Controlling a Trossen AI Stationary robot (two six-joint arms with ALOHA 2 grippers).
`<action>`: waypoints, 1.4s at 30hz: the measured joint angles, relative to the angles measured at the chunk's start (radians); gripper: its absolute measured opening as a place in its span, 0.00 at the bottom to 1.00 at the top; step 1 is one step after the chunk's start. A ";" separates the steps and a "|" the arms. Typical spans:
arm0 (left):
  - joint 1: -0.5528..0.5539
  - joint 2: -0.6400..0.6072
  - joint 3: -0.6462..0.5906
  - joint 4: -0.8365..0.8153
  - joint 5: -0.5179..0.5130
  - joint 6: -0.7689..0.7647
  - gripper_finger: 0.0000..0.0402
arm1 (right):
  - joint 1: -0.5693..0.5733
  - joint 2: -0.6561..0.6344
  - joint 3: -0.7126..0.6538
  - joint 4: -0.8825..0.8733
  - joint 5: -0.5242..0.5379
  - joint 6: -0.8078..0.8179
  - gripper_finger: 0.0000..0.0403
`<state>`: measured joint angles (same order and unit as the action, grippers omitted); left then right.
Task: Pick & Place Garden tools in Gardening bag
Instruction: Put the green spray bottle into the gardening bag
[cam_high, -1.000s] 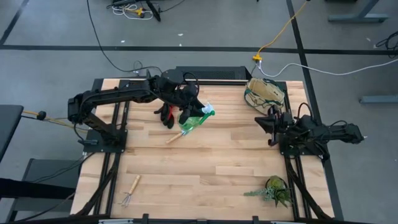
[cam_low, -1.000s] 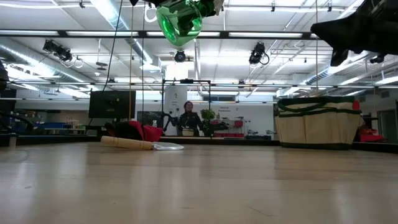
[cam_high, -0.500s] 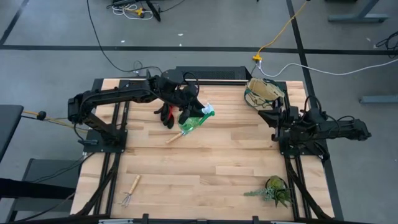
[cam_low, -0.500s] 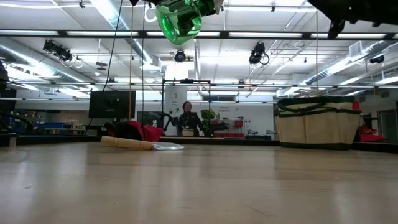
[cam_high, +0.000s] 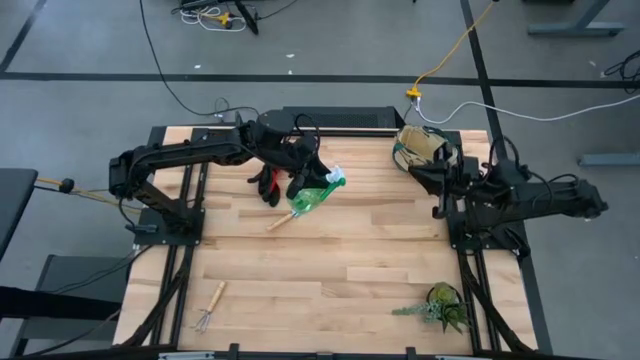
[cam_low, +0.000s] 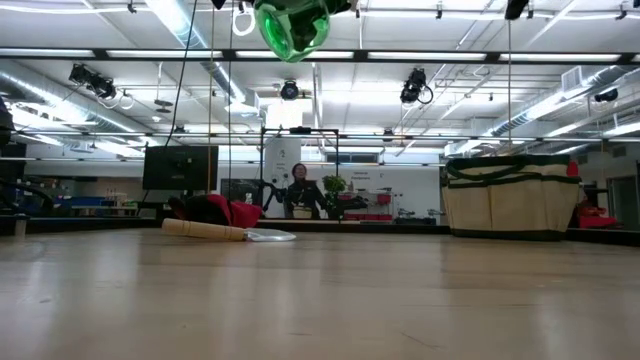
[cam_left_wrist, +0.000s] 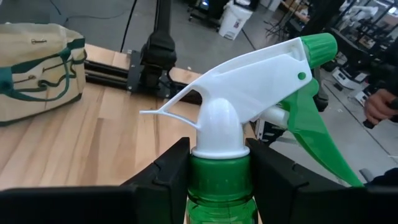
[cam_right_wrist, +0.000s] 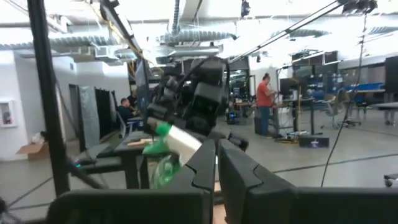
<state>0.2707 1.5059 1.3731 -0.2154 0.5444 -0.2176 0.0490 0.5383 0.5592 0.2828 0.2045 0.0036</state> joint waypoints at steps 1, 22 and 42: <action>0.000 0.000 0.000 0.003 0.002 -0.004 0.36 | 0.000 0.014 0.019 0.003 0.007 -0.013 0.06; 0.000 0.000 0.000 0.032 0.068 -0.005 0.36 | -0.002 0.241 0.299 -0.190 0.065 -0.042 0.06; 0.000 0.000 0.000 0.032 0.117 -0.007 0.36 | -0.054 0.363 0.331 -0.194 -0.139 -0.011 0.46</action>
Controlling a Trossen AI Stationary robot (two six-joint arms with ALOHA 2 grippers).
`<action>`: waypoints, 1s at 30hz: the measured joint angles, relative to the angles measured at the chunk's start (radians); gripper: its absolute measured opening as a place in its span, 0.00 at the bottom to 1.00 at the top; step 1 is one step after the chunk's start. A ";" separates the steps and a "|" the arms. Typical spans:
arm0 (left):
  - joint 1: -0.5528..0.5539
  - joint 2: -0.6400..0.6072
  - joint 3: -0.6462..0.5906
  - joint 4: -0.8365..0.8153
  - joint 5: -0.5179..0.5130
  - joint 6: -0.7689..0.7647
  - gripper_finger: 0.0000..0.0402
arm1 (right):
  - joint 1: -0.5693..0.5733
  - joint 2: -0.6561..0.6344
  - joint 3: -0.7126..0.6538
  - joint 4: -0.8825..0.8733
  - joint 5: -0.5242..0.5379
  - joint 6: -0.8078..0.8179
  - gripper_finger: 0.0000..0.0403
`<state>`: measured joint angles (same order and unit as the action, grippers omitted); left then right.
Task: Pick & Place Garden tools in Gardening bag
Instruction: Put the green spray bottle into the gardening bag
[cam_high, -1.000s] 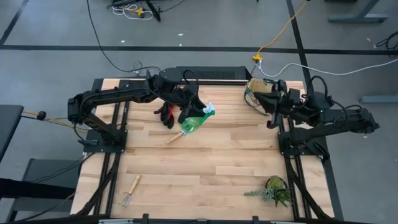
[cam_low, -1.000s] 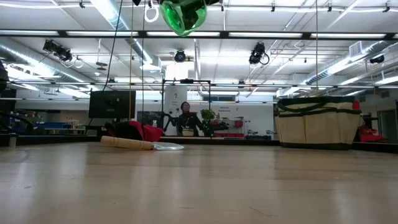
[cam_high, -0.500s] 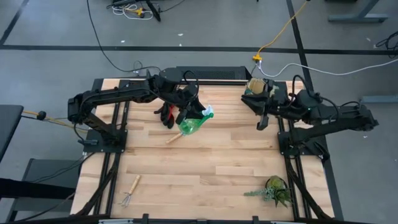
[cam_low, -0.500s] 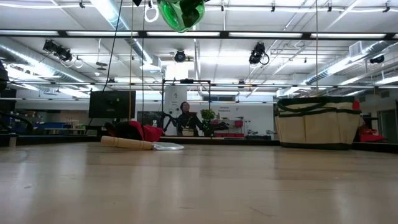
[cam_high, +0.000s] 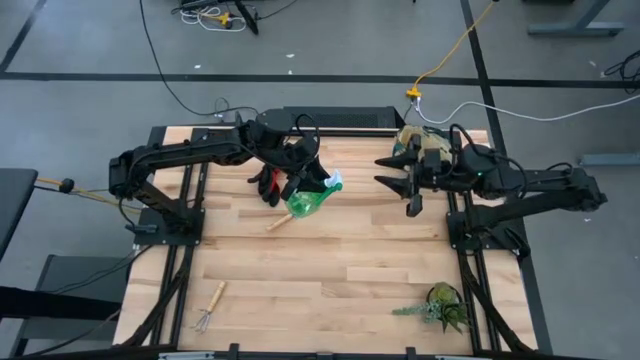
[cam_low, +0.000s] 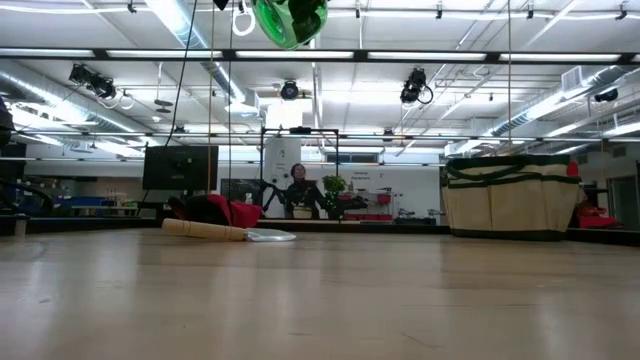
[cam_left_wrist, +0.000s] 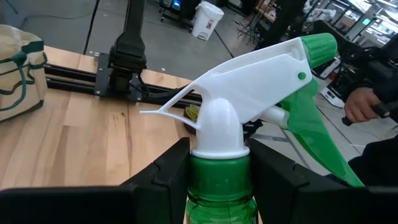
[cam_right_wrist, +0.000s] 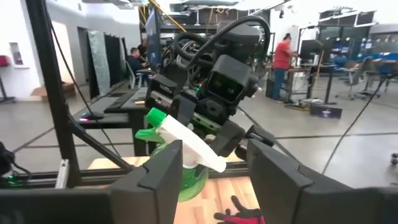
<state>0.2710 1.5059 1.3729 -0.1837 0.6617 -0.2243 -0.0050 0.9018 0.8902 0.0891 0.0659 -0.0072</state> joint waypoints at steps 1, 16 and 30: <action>0.000 0.000 0.000 0.000 0.004 0.000 0.36 | -0.005 0.002 0.000 0.005 -0.016 0.004 0.46; 0.000 0.000 0.000 0.000 0.040 0.000 0.36 | -0.074 0.063 0.082 -0.048 -0.165 -0.026 0.46; 0.000 0.000 0.000 0.000 0.050 -0.001 0.37 | -0.117 0.235 0.282 -0.249 -0.374 -0.217 0.46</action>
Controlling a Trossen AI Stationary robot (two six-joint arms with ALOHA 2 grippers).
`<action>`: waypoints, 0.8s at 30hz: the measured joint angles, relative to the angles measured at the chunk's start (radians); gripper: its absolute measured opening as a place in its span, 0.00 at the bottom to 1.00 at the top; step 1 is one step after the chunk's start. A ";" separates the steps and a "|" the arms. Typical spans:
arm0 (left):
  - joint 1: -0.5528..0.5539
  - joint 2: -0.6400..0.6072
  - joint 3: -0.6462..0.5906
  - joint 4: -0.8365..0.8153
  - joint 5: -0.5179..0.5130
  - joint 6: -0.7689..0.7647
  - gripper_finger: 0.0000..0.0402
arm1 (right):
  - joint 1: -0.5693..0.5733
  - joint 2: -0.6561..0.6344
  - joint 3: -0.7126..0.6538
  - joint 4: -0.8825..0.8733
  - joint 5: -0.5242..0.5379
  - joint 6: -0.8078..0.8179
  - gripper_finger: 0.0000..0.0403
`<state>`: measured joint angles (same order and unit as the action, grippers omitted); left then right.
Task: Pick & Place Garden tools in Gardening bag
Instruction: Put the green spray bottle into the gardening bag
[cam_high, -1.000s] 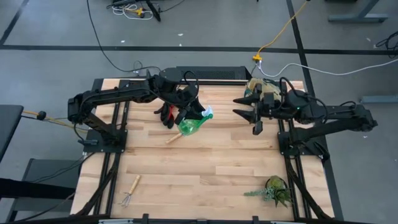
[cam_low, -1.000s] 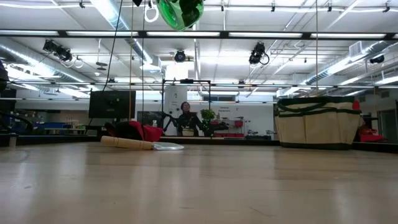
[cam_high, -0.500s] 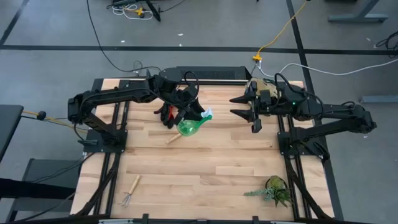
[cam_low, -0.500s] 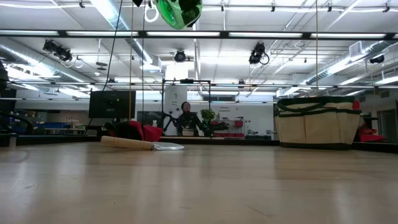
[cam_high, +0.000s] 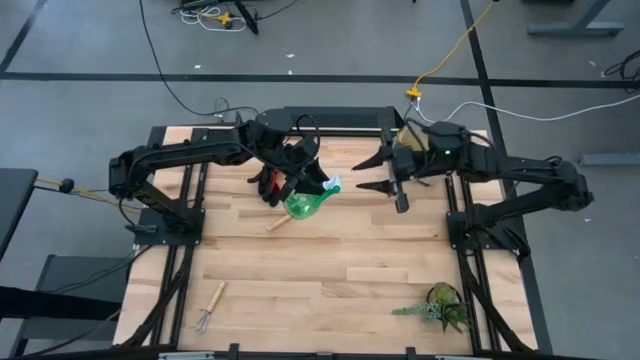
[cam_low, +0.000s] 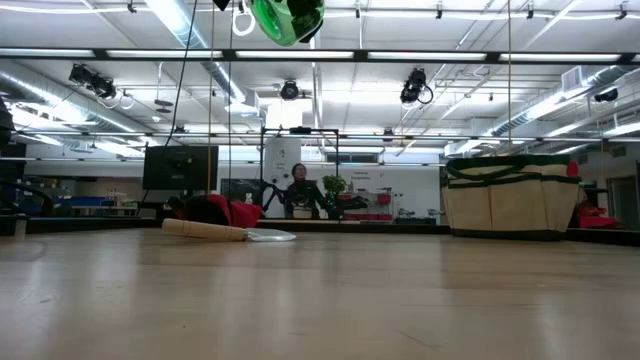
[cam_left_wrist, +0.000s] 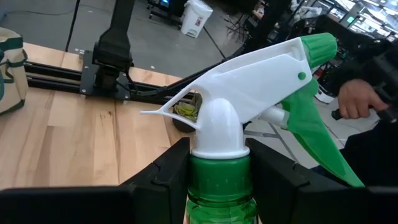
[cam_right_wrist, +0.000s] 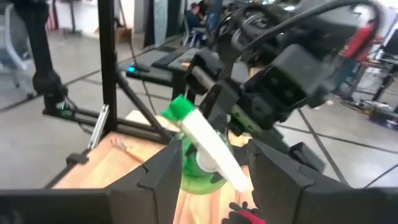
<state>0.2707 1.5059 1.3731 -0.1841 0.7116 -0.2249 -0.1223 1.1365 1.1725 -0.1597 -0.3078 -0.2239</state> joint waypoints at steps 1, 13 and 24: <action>0.000 0.000 0.000 0.000 0.000 0.000 0.37 | 0.000 0.010 0.000 0.000 -0.001 -0.018 0.46; 0.000 0.000 0.000 0.000 0.058 -0.021 0.37 | 0.000 0.102 0.000 0.051 -0.035 -0.183 0.46; 0.000 0.000 0.000 0.000 0.079 -0.026 0.37 | 0.000 0.130 0.000 0.124 -0.101 -0.230 0.46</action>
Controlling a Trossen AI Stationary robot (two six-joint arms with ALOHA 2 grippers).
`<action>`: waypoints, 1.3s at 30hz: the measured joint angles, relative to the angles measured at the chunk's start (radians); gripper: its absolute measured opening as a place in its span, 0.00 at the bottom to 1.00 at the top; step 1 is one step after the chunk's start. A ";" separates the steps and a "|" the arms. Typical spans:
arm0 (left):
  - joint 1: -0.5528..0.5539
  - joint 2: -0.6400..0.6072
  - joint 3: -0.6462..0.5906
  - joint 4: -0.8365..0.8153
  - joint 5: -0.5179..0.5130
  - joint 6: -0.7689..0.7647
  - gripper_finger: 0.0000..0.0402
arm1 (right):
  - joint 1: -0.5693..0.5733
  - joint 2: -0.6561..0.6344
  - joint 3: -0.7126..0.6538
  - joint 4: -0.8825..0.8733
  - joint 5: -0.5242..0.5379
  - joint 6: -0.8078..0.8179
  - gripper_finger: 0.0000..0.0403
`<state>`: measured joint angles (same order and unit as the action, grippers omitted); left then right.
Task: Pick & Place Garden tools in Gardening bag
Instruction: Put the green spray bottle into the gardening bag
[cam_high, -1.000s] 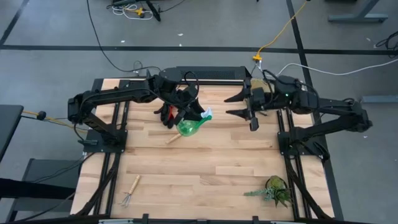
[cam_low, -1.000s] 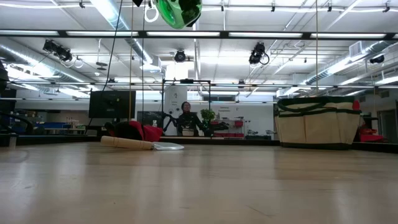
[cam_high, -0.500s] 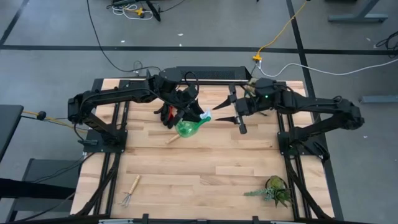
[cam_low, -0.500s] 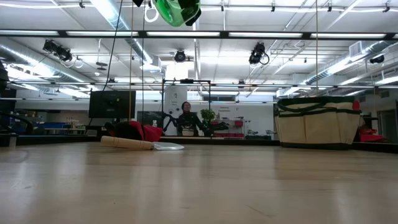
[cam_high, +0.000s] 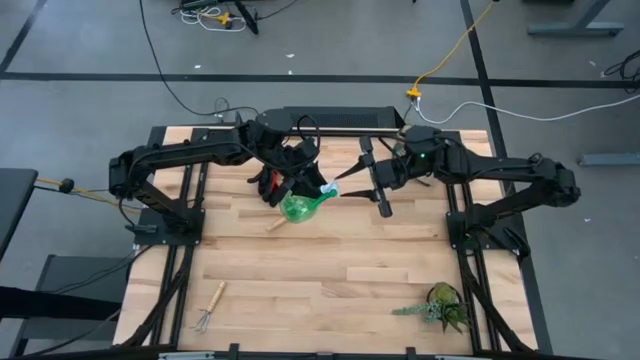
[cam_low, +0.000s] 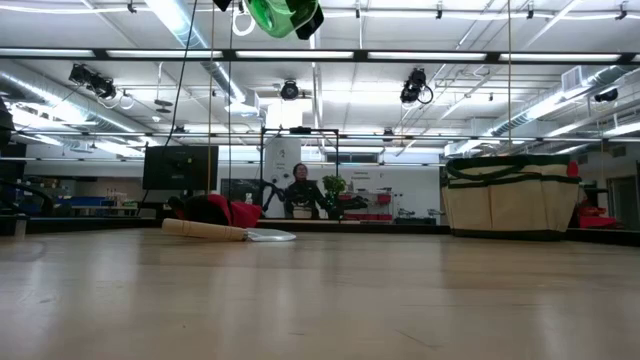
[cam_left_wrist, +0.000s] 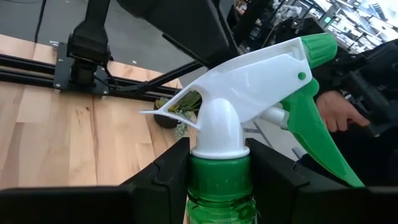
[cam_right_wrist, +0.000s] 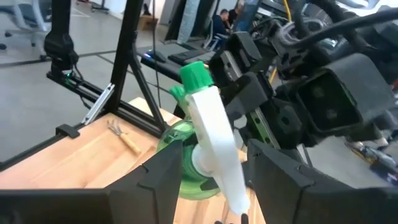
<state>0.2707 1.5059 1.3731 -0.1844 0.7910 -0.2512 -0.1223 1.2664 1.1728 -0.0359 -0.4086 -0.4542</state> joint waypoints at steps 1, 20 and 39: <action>0.000 0.000 0.000 0.000 0.000 0.000 0.37 | 0.000 0.004 0.000 0.008 -0.002 -0.006 0.46; 0.000 0.000 0.000 -0.001 0.000 -0.008 0.37 | -0.001 0.074 0.000 0.109 -0.056 0.000 0.44; 0.000 0.000 0.000 -0.002 0.008 -0.010 0.38 | -0.001 0.074 0.000 0.111 -0.059 -0.003 0.22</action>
<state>0.2703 1.5063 1.3731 -0.1867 0.7990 -0.2607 -0.1230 1.3399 1.1732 0.0750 -0.4681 -0.4571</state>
